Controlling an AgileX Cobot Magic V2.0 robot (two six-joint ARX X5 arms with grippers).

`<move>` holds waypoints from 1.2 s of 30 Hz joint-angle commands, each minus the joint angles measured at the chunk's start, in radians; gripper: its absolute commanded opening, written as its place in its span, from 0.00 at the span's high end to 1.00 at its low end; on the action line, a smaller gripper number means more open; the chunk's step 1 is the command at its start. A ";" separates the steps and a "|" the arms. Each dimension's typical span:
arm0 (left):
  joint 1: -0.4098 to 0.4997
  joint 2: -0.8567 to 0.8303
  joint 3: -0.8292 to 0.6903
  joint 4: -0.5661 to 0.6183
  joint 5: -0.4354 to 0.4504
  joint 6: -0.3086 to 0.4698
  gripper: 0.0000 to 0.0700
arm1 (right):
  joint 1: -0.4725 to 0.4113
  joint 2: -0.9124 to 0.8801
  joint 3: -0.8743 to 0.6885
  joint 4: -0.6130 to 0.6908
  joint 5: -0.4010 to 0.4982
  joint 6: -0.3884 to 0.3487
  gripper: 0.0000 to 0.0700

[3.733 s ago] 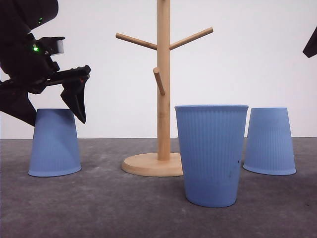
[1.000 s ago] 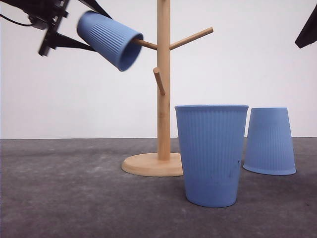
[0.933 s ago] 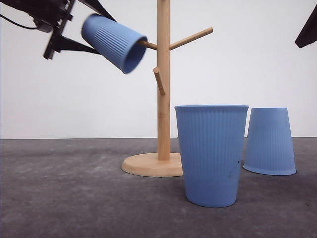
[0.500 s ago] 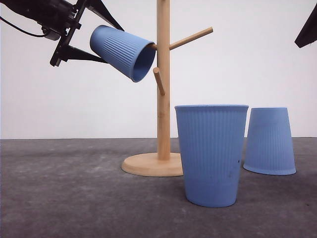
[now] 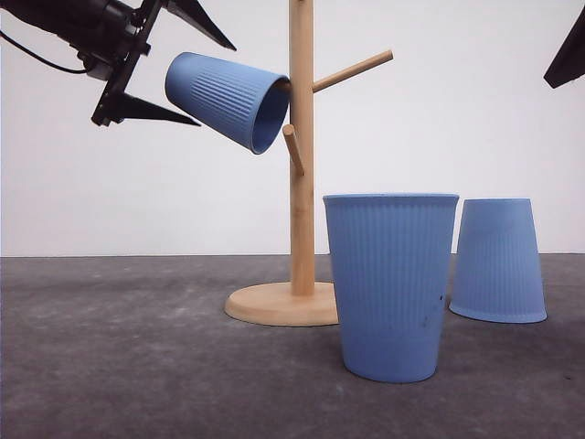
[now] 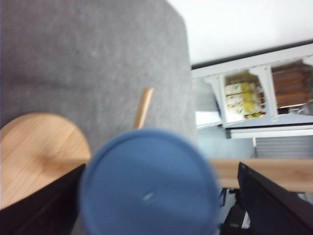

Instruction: Place three cups

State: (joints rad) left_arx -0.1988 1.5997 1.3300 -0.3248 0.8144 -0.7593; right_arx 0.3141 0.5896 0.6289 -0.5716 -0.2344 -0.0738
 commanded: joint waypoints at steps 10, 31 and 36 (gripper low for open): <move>-0.002 -0.050 0.017 -0.230 0.006 0.255 0.15 | 0.005 0.001 0.014 0.011 0.000 0.014 0.36; 0.004 -0.577 -0.554 0.024 -0.265 0.318 0.28 | 0.003 0.004 0.014 0.011 0.050 0.167 0.20; 0.004 -0.688 -0.655 0.031 -0.299 0.298 0.28 | -0.006 0.031 0.016 0.012 0.114 0.247 0.10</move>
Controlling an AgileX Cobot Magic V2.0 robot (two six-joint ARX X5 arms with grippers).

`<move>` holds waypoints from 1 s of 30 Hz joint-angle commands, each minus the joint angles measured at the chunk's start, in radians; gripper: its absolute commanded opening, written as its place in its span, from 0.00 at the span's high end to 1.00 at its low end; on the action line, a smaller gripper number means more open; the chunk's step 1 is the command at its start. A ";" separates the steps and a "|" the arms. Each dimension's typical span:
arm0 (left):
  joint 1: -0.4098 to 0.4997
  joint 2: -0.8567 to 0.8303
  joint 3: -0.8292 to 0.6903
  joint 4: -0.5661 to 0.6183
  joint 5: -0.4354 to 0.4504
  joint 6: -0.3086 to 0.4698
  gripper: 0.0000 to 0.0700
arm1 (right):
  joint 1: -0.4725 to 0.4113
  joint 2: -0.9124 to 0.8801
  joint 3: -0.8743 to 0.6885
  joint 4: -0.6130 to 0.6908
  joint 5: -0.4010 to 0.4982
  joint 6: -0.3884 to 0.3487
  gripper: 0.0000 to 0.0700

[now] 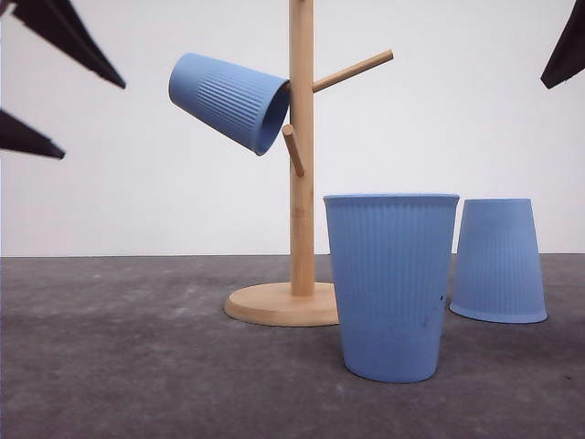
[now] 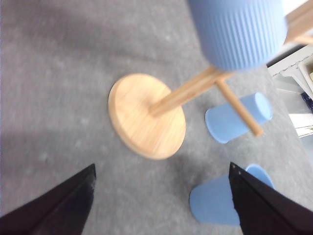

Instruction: Place three cups

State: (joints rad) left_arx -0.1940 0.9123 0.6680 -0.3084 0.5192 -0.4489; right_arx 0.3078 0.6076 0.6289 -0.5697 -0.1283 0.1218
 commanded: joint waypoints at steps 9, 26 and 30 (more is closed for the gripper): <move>-0.001 -0.050 0.000 -0.007 -0.003 -0.012 0.28 | -0.045 0.273 0.073 0.152 -0.009 0.082 0.10; -0.002 -0.051 0.000 -0.012 -0.003 -0.013 0.28 | -0.085 0.818 0.213 0.413 -0.002 0.049 0.10; -0.002 -0.051 0.000 -0.011 -0.003 -0.012 0.28 | -0.087 0.871 0.213 0.413 -0.003 0.047 0.27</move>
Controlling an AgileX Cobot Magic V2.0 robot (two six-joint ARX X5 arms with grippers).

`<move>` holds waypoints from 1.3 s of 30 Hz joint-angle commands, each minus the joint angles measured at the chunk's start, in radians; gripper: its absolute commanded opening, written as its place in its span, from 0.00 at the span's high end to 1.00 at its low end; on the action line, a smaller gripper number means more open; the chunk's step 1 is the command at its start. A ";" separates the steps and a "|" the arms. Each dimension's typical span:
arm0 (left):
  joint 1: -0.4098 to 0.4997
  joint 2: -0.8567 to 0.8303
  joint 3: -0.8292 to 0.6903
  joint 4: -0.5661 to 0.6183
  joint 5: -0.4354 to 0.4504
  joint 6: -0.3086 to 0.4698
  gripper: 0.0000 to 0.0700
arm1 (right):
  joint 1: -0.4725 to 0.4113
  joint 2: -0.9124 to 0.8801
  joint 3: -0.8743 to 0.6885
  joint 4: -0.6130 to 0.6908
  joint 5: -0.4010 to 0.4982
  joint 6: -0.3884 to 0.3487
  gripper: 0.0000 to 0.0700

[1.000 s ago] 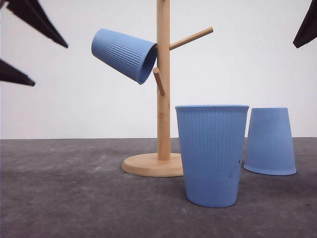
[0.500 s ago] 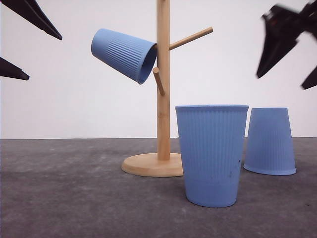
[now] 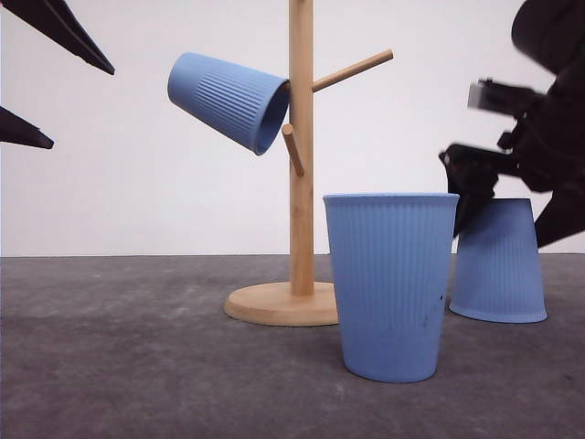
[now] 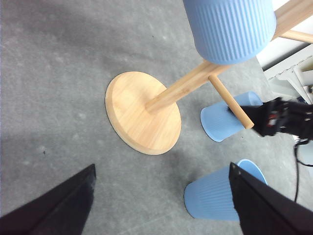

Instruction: Place three cups

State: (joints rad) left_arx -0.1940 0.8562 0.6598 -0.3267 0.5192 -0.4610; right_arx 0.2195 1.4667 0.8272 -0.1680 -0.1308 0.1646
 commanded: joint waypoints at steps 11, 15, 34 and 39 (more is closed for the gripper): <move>-0.002 0.005 0.008 0.008 -0.003 -0.001 0.28 | -0.037 -0.105 0.035 -0.068 -0.136 0.080 0.53; -0.002 0.005 0.008 0.009 -0.003 0.000 0.28 | -0.111 -0.215 0.053 -0.161 -0.279 0.135 0.52; -0.002 0.006 0.008 0.027 -0.005 0.000 0.28 | -0.402 -0.387 0.003 0.278 -0.786 0.578 0.52; -0.002 0.006 0.008 0.037 -0.005 -0.001 0.28 | -0.344 -0.299 0.003 0.543 -0.775 0.743 0.52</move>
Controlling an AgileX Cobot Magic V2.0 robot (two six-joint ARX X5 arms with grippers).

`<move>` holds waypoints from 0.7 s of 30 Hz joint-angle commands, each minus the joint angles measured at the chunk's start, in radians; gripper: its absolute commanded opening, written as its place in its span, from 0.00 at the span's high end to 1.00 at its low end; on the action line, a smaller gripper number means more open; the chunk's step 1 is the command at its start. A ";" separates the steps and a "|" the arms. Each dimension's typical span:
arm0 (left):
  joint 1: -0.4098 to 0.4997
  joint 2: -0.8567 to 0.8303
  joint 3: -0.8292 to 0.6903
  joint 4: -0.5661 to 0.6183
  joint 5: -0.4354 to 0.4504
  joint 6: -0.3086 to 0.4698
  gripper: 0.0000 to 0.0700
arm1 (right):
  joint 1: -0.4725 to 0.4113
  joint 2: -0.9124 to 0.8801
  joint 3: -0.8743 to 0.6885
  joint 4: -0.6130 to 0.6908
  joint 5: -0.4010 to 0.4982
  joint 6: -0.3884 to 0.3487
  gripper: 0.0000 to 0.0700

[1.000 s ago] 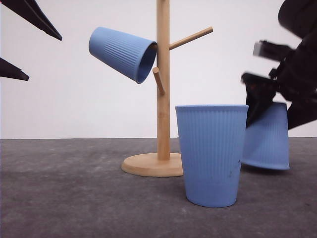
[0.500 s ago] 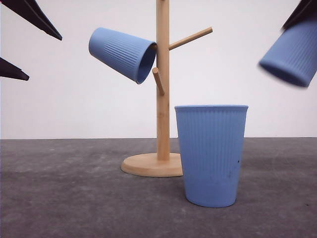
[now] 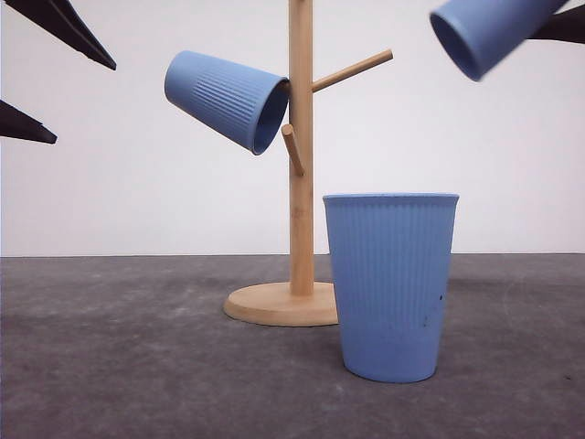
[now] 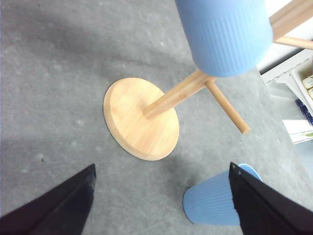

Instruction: Place three cups

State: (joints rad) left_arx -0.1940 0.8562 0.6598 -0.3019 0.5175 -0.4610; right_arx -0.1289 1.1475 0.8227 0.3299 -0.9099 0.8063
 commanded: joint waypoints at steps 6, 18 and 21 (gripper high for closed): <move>-0.002 0.006 0.008 0.012 -0.003 -0.001 0.28 | 0.114 0.152 0.007 0.290 0.049 0.223 0.52; -0.002 0.005 0.008 0.013 -0.003 0.000 0.28 | 0.262 0.308 0.008 0.362 0.102 0.193 0.49; -0.002 0.006 0.008 0.014 -0.003 0.000 0.28 | 0.273 0.333 0.008 0.368 0.122 0.180 0.49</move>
State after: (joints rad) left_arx -0.1940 0.8562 0.6598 -0.3014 0.5175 -0.4610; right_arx 0.1395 1.4602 0.8223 0.6821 -0.7949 1.0072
